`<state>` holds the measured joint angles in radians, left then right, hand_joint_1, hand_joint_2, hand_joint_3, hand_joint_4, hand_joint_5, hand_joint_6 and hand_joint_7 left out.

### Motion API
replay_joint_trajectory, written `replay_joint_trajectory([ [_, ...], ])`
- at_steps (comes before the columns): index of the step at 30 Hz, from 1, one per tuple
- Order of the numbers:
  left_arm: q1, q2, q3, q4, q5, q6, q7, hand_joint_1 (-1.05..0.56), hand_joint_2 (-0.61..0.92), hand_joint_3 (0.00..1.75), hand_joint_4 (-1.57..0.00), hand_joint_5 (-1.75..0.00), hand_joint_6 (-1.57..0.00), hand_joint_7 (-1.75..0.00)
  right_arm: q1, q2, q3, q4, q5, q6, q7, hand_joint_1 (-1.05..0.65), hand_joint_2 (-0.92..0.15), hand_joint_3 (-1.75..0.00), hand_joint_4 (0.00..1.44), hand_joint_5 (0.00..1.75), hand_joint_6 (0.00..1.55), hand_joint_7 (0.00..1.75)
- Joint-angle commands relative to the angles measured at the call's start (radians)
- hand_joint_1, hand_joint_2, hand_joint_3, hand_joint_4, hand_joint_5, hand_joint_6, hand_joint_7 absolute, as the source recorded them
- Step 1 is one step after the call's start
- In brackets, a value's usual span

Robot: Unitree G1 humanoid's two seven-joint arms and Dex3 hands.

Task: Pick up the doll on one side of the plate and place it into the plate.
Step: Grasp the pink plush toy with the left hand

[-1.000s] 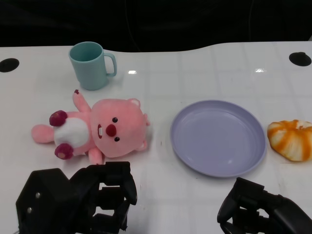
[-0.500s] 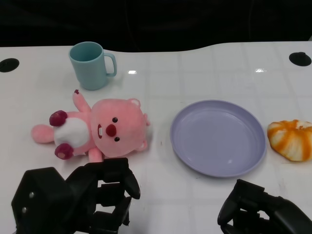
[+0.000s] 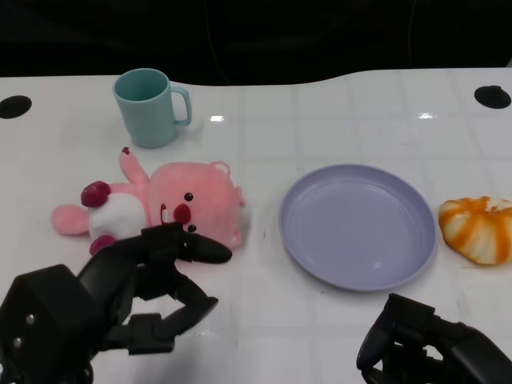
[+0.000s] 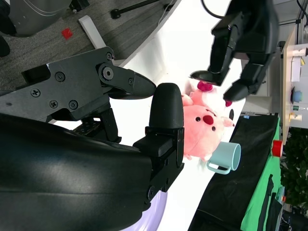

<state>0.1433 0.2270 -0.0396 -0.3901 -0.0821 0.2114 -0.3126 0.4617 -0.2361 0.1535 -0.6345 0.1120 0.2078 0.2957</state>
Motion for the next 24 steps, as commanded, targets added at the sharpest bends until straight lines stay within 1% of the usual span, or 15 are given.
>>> replay_joint_trajectory([
  [1, -0.026, 0.045, 0.013, -0.005, 0.046, -0.038, 0.003, -0.38, 0.92, 0.18, -0.39, -0.92, -0.53, -0.35, -0.008, -0.003, -0.006, -0.004, 0.008, 0.008, -0.003, -0.24, -0.86, -0.63, 0.66, 1.75, 0.46, 1.65],
  [6, -0.064, 0.089, 0.020, -0.002, 0.136, -0.074, 0.021, -0.46, 0.92, 0.11, -0.25, -0.85, -0.48, -0.24, -0.007, 0.001, -0.010, -0.004, 0.020, 0.011, -0.002, -0.24, -0.86, -0.63, 0.66, 1.75, 0.46, 1.65],
  [13, -0.165, 0.216, 0.007, 0.002, 0.364, -0.083, 0.020, -0.56, 0.92, 0.11, -0.07, -0.73, -0.32, -0.11, -0.006, -0.004, -0.012, -0.008, 0.018, 0.009, -0.003, -0.25, -0.86, -0.64, 0.66, 1.75, 0.46, 1.66],
  [15, -0.192, 0.251, -0.005, 0.002, 0.437, -0.066, 0.013, -0.59, 0.92, 0.11, -0.05, -0.71, -0.30, -0.08, -0.006, -0.002, -0.013, -0.008, 0.022, 0.012, -0.004, -0.24, -0.85, -0.64, 0.66, 1.75, 0.46, 1.66],
  [17, -0.217, 0.273, -0.018, 0.006, 0.495, -0.045, 0.004, -0.62, 0.92, 0.09, -0.03, -0.67, -0.29, -0.06, -0.005, -0.002, -0.014, -0.010, 0.023, 0.016, -0.005, -0.24, -0.85, -0.64, 0.67, 1.75, 0.46, 1.66],
  [24, -0.282, 0.303, -0.086, 0.026, 0.692, 0.029, -0.005, -0.65, 0.92, 0.06, -0.01, -0.57, -0.27, -0.03, -0.006, -0.003, -0.018, -0.016, 0.030, 0.029, -0.005, -0.24, -0.85, -0.65, 0.66, 1.75, 0.46, 1.67],
])
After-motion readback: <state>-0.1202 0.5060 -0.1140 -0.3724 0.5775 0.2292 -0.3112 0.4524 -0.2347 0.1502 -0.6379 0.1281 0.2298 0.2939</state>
